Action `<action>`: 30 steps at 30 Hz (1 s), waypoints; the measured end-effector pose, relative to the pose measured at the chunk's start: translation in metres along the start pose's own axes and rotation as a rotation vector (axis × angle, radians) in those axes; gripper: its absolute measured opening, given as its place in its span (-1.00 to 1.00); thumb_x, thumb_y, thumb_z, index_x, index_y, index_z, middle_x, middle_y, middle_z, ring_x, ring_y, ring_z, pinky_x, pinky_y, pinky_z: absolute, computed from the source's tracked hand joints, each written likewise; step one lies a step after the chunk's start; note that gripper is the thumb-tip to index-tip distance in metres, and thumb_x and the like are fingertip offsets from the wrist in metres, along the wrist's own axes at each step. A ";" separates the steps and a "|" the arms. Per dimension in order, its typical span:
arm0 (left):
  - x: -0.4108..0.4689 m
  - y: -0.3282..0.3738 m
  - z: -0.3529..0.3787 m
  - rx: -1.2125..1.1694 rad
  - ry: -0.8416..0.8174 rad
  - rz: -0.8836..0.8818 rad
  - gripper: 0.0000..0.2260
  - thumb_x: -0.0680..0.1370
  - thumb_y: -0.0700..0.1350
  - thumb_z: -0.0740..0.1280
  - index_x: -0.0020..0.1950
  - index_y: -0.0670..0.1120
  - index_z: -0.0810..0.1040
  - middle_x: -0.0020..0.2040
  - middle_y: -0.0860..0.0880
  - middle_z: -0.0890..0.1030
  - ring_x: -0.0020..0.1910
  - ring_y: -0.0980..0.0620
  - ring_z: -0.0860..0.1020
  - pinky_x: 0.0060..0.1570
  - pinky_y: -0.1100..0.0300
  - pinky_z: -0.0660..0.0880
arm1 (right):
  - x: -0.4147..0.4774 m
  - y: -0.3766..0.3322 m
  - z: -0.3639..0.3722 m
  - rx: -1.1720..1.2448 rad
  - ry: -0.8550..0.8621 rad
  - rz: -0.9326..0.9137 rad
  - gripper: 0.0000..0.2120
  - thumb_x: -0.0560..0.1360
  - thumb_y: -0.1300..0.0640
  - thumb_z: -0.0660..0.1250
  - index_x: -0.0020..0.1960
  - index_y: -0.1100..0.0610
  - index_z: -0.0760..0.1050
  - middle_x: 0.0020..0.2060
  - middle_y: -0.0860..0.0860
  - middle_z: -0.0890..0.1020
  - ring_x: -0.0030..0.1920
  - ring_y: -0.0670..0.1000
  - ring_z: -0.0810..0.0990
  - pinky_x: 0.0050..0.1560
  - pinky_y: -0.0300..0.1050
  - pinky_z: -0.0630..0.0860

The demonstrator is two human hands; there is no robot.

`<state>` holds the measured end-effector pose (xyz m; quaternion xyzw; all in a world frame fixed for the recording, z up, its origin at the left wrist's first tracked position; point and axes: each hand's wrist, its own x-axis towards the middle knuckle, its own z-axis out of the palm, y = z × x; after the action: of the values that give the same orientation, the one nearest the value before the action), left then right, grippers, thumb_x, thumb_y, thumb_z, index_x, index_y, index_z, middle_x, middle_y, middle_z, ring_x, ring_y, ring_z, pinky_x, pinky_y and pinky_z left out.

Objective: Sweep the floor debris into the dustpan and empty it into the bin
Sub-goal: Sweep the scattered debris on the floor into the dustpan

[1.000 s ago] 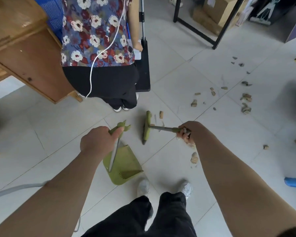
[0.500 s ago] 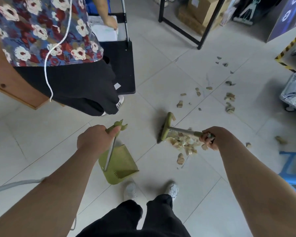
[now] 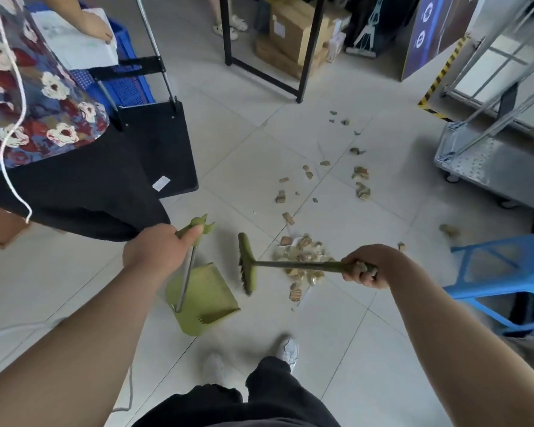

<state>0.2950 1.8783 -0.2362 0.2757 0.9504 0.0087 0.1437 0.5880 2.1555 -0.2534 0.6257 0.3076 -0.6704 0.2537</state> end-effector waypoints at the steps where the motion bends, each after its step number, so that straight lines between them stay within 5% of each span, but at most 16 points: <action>1: 0.001 0.007 0.000 0.010 -0.002 0.012 -0.34 0.48 0.47 -0.03 -0.28 -0.08 0.50 -0.31 -0.03 0.55 -0.33 -0.03 0.48 -0.40 0.13 0.29 | -0.001 0.003 -0.005 -0.051 0.003 0.017 -0.81 0.60 0.22 0.14 -0.14 0.25 0.43 -0.43 0.05 0.39 -0.70 -0.11 0.28 -0.76 -0.37 0.10; 13: 0.003 0.091 0.010 0.107 -0.045 0.102 -0.34 0.47 0.49 -0.09 -0.26 -0.04 0.46 -0.31 0.00 0.52 -0.35 0.00 0.43 -0.41 0.17 0.27 | -0.005 0.028 -0.092 -0.514 0.320 0.044 -0.83 0.60 0.22 0.20 -0.14 0.26 0.40 -0.57 0.10 0.55 -0.74 -0.09 0.35 -0.68 -0.40 0.15; 18: 0.002 0.125 0.014 0.098 -0.031 0.124 -0.36 0.48 0.48 -0.05 -0.28 -0.05 0.47 -0.32 0.00 0.51 -0.38 0.04 0.41 -0.42 0.17 0.23 | 0.002 0.022 -0.110 -0.411 0.363 -0.060 -0.87 0.59 0.26 0.22 -0.12 0.30 0.40 -0.38 0.14 0.52 -0.70 -0.08 0.42 -0.62 -0.33 0.22; 30: -0.002 0.219 0.013 0.073 -0.044 0.245 -0.38 0.49 0.47 0.01 -0.26 -0.05 0.49 -0.34 0.01 0.47 -0.32 -0.06 0.43 -0.39 0.14 0.23 | -0.061 0.049 -0.206 -0.010 0.319 -0.250 -0.88 0.55 0.25 0.29 0.00 0.32 0.47 -0.44 0.20 0.57 -0.67 -0.08 0.35 -0.69 -0.38 0.18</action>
<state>0.4147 2.0625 -0.2272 0.3948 0.9059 -0.0143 0.1524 0.7695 2.2695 -0.2031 0.6798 0.4226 -0.5873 0.1197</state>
